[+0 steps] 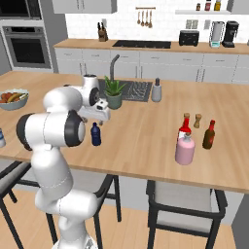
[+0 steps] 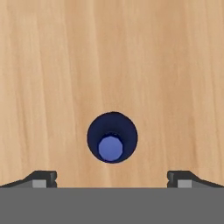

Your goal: Move the plastic bottles in the middle to the plastics group, and the glass bottles in the middle to the glass group.

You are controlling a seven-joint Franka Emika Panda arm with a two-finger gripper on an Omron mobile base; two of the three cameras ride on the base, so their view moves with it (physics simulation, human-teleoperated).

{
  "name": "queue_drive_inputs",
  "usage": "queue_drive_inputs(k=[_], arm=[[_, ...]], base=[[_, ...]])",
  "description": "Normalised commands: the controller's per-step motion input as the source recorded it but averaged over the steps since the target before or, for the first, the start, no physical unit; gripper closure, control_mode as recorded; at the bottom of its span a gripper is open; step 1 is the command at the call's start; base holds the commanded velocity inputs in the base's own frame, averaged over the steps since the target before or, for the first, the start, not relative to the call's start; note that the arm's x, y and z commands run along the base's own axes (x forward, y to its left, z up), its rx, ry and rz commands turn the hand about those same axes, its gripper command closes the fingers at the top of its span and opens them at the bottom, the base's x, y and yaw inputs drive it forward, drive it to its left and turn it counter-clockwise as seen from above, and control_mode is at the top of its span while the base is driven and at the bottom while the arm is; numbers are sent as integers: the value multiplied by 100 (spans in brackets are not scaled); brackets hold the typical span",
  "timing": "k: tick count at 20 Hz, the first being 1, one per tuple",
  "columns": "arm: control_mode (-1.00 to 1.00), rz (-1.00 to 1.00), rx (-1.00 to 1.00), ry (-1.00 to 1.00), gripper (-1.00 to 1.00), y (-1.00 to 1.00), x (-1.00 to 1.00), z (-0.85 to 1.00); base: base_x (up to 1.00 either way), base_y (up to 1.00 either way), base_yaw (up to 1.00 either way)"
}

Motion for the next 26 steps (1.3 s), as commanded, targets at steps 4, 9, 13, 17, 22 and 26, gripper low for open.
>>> queue_drive_inputs(k=[4, 9, 13, 17, 22, 26], arm=[[-100, 1, 0, 0, -100, -3, 10, -18], [-100, 1, 0, 1, -100, 0, 0, -17], [-100, 0, 0, 3, -100, 0, 7, -12], [-100, 0, 0, 2, -100, 0, 16, -1], [-100, 0, 0, 1, -100, 0, 12, 0], [-100, 0, 0, 2, -100, 0, 0, -12]], base=[[0, 0, 0], [0, 0, 0], [0, 0, 0], [0, 0, 0], [0, 0, 0], [0, 0, 0]])
